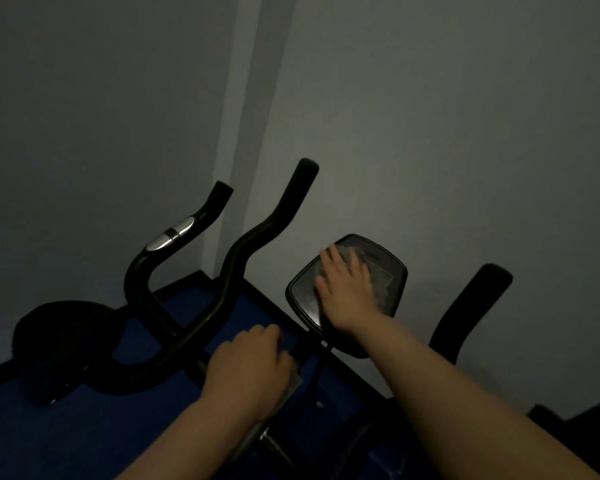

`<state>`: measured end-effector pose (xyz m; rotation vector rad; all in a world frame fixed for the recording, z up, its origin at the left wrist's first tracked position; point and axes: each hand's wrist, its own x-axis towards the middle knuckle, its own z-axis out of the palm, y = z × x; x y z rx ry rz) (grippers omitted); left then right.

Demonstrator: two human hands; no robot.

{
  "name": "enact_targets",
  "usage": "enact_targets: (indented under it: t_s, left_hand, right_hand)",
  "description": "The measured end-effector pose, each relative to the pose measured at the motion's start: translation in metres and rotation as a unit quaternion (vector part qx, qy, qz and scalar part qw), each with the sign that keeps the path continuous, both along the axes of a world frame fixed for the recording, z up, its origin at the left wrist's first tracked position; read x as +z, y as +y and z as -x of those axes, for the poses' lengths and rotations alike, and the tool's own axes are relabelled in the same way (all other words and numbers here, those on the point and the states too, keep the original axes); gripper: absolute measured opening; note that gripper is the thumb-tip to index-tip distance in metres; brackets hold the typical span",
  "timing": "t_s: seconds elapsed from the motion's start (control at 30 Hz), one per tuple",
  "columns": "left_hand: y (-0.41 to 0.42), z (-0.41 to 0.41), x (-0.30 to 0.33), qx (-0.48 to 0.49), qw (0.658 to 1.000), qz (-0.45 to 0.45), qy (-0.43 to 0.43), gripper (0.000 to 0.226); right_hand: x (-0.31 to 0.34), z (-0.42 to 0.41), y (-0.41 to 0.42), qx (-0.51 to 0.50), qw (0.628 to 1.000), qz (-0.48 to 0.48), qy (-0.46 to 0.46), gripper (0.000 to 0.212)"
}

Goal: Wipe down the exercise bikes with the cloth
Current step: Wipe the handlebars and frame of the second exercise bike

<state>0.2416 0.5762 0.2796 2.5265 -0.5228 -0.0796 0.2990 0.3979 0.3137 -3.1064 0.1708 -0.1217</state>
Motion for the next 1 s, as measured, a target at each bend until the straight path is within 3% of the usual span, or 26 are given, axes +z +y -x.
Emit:
enact_targets:
  t_s: [0.17, 0.3, 0.4, 0.53, 0.7, 0.83, 0.9, 1.0]
  left_hand:
    - [0.0, 0.0, -0.002, -0.018, 0.999, -0.031, -0.014, 0.026]
    - [0.0, -0.001, -0.003, -0.033, 0.999, -0.029, -0.004, 0.027]
    - [0.001, 0.0, -0.003, -0.032, 0.999, -0.032, -0.005, 0.028]
    - [0.001, 0.0, -0.004, -0.032, 0.999, -0.02, -0.009, 0.028]
    - [0.001, 0.0, -0.002, -0.039, 0.999, -0.024, -0.011, 0.026]
    - [0.003, 0.001, -0.002, -0.043, 0.999, -0.019, -0.001, 0.027]
    - [0.003, 0.001, -0.002, -0.039, 0.999, -0.015, 0.002, 0.025]
    - [0.003, 0.001, -0.004, -0.029, 0.999, -0.012, -0.008, 0.024]
  right_hand:
    - [-0.014, 0.039, 0.025, 0.098, 0.985, 0.044, 0.131, 0.064]
    - [-0.003, 0.07, -0.011, -0.003, 0.963, 0.143, 0.227, 0.068]
    - [0.002, 0.048, -0.033, -0.098, 0.972, 0.131, 0.172, 0.072]
    - [0.004, 0.004, -0.012, -0.094, 0.989, 0.087, 0.068, 0.072]
    - [-0.017, 0.034, 0.027, 0.045, 0.983, 0.073, 0.16, 0.073]
    - [0.001, 0.055, -0.004, -0.041, 0.961, 0.116, 0.246, 0.073]
    - [0.01, 0.05, -0.026, -0.112, 0.967, 0.1, 0.208, 0.075]
    - [0.015, 0.023, -0.041, -0.139, 0.982, 0.056, 0.117, 0.072]
